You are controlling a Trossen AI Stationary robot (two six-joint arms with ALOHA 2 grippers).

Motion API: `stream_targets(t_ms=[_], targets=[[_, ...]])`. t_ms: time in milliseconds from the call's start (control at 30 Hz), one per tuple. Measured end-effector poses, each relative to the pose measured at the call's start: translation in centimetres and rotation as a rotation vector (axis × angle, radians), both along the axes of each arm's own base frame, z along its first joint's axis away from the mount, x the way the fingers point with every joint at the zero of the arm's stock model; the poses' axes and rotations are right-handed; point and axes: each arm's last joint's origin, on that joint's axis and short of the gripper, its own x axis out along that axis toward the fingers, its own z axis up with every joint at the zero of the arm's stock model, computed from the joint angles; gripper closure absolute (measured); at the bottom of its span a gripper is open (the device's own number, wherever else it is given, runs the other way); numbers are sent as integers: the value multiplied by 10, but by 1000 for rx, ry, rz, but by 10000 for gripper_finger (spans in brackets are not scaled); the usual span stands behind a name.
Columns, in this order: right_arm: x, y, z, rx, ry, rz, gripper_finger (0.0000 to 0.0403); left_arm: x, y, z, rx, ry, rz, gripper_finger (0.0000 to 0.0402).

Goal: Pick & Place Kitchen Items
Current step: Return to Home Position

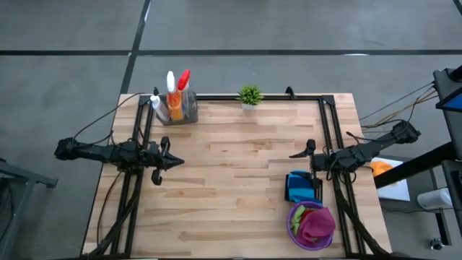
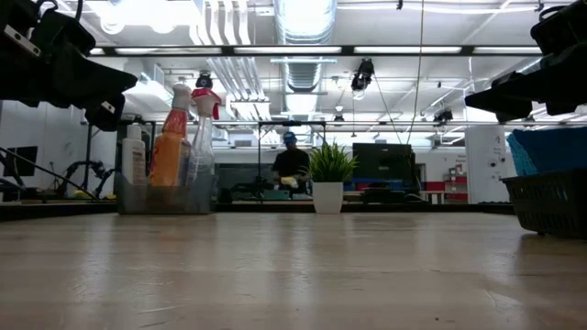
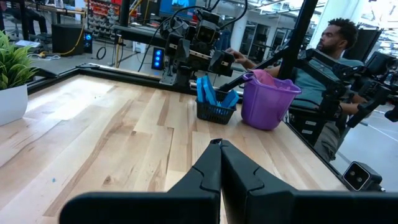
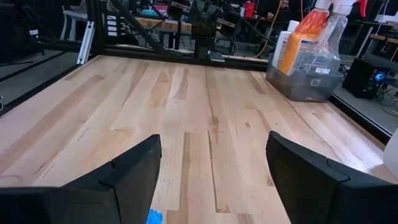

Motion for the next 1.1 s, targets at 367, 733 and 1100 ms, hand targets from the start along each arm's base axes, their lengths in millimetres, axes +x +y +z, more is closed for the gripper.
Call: stream_targets(t_ms=[367, 733, 1100], targets=[[0, 0, 0, 0, 0, 0, 119, 0, 0, 0, 0, 0, 0, 401], [0, 0, 0, 0, 0, 0, 119, 0, 0, 0, 0, 0, 0, 401], [0, 0, 0, 0, 0, 0, 119, 0, 0, 0, 0, 0, 0, 401]])
